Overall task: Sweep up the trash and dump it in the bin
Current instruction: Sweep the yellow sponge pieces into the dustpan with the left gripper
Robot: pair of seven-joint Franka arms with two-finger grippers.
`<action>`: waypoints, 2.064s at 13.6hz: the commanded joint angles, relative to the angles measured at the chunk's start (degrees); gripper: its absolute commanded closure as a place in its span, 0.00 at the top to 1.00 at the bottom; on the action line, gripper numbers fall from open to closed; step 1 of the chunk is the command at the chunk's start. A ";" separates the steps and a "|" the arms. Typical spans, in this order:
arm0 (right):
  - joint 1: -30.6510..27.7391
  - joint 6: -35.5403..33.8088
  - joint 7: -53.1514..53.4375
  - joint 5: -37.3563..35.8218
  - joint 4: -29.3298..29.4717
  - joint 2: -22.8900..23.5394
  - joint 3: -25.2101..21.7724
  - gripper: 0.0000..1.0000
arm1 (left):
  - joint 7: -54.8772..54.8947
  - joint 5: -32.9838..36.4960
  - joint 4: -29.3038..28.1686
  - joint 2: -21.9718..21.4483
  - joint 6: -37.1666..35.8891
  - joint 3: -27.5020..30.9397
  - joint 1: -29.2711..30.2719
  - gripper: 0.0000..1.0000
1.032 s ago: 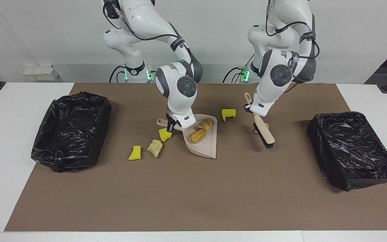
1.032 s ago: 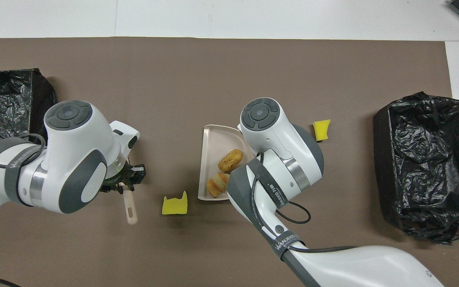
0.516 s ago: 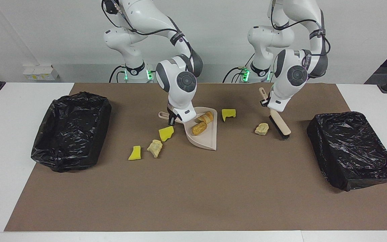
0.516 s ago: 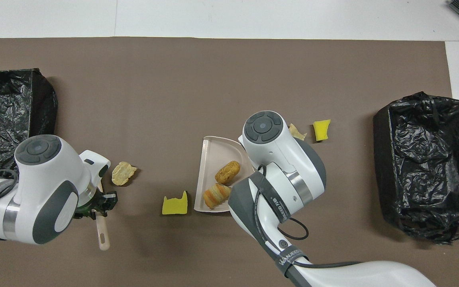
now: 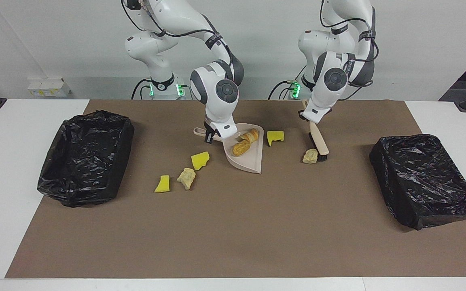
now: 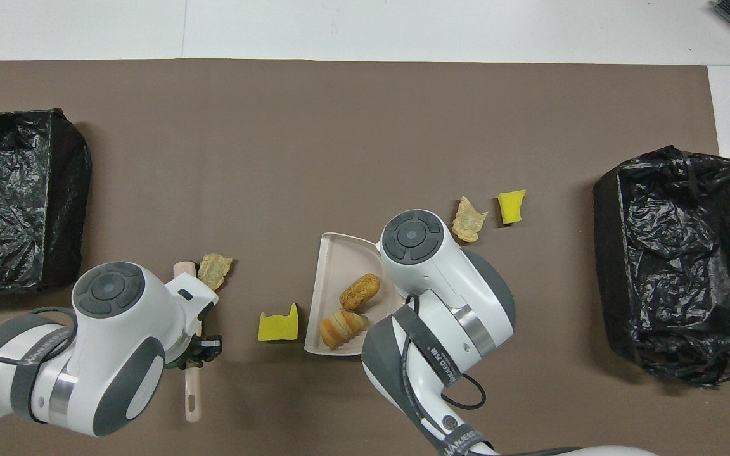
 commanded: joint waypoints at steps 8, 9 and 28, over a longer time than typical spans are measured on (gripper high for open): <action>-0.31 1.08 0.90 0.97 -2.06 -1.89 0.23 0.00 | -0.30 -14.10 4.69 7.25 14.01 0.42 -14.61 0.00; -0.31 1.17 0.90 0.97 -2.06 -1.89 0.23 0.00 | -0.39 -15.33 4.87 7.26 15.76 0.24 -16.19 0.00; -3.11 0.38 -0.67 2.98 -1.71 -5.40 0.32 0.00 | -2.06 -7.80 13.22 3.83 -2.32 0.77 -7.07 0.00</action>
